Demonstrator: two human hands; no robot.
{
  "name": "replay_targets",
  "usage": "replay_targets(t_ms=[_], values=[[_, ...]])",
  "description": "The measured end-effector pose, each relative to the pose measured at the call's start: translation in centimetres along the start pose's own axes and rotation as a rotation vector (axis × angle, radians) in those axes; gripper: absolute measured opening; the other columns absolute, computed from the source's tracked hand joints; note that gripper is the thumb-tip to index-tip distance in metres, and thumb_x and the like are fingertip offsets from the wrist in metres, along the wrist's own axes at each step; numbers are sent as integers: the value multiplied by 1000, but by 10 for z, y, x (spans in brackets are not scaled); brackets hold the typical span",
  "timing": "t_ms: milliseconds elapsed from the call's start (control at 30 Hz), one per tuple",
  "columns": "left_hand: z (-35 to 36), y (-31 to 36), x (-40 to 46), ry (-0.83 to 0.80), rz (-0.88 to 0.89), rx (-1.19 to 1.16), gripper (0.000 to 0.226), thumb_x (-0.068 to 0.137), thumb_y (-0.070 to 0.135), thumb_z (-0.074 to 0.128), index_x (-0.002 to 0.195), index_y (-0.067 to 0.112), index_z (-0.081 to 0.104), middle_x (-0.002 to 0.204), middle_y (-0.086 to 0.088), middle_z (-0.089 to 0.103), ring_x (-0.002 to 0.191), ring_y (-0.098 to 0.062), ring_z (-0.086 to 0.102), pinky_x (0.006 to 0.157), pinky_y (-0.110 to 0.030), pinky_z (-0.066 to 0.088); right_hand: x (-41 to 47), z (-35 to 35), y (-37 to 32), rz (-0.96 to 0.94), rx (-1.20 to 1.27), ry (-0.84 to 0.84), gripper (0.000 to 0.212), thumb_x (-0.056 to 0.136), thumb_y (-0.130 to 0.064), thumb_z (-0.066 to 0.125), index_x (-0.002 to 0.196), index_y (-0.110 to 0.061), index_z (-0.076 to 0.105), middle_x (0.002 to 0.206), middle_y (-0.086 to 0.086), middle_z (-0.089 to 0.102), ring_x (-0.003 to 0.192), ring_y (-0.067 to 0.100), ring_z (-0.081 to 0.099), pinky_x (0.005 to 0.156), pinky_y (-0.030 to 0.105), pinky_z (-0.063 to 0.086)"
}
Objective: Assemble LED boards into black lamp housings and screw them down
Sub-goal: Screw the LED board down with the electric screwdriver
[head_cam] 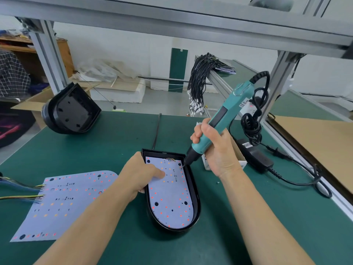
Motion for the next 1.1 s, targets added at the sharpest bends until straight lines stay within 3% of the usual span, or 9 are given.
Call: replay_targets(t_ms=[133,233,333,500,600,667,767,933,1100], values=[[-1,0,-1,7,-15,0,30,75,2,70,102,0,58,87,-19,67,65,-24,56,55,-26,41,-1,5,-1,-11,-50,-37,9,69,-25,66,69,-23,57,67,0,49,60,17,47,70,32,42],[-1,-1,-2,-3,-27,-28,29,75,0,70,101,-2,56,80,-13,60,66,-23,53,57,-28,38,-2,11,-2,33,-34,-104,40,61,-39,85,81,-19,56,71,1,50,63,19,48,73,31,42],[-1,-1,-3,-4,-48,-36,32,75,0,70,105,0,58,83,-13,62,68,-24,55,61,-32,41,0,8,-17,-28,128,0,67,45,-54,91,84,-16,51,67,0,49,58,16,46,66,27,42],[-3,3,-10,8,-52,19,48,80,12,74,120,6,48,107,-12,65,78,-26,61,62,-28,47,-1,-26,-56,-113,356,161,62,38,-57,89,72,-22,51,62,-6,53,52,9,47,62,26,46],[-22,36,-18,287,170,363,78,80,36,74,142,18,31,137,-4,43,119,-27,49,96,-42,43,-10,-48,-80,-177,358,219,62,36,-59,89,70,-22,52,60,-6,52,51,9,47,60,24,46],[-11,82,-27,423,466,486,54,84,32,67,133,22,46,123,0,54,114,-24,49,98,-42,39,-15,-60,-95,-225,331,276,62,34,-61,88,67,-23,51,59,-7,50,50,8,45,58,23,44],[57,134,-18,208,688,646,15,89,20,59,100,25,69,98,5,68,101,-20,58,94,-37,42,-23,-72,-107,-251,310,351,66,30,-62,89,67,-24,51,57,-7,48,48,8,43,54,22,40],[159,150,31,5,724,1009,19,89,15,57,93,23,74,99,7,71,98,-17,61,87,-30,37,-38,-80,-110,-250,254,451,70,34,-54,93,74,-21,45,55,-7,43,44,7,41,51,21,38],[184,126,62,-54,592,1169,23,87,9,51,92,19,70,92,7,67,91,-19,54,97,-38,29,-50,-98,-113,-241,172,517,29,73,-33,71,71,-21,44,56,-5,43,43,8,39,51,22,38]])
Point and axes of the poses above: each hand's wrist, its own x-axis towards the middle knuckle, its own z-axis out of the palm, y = z × x, the point moved 8 cm from there along x, towards the middle knuckle
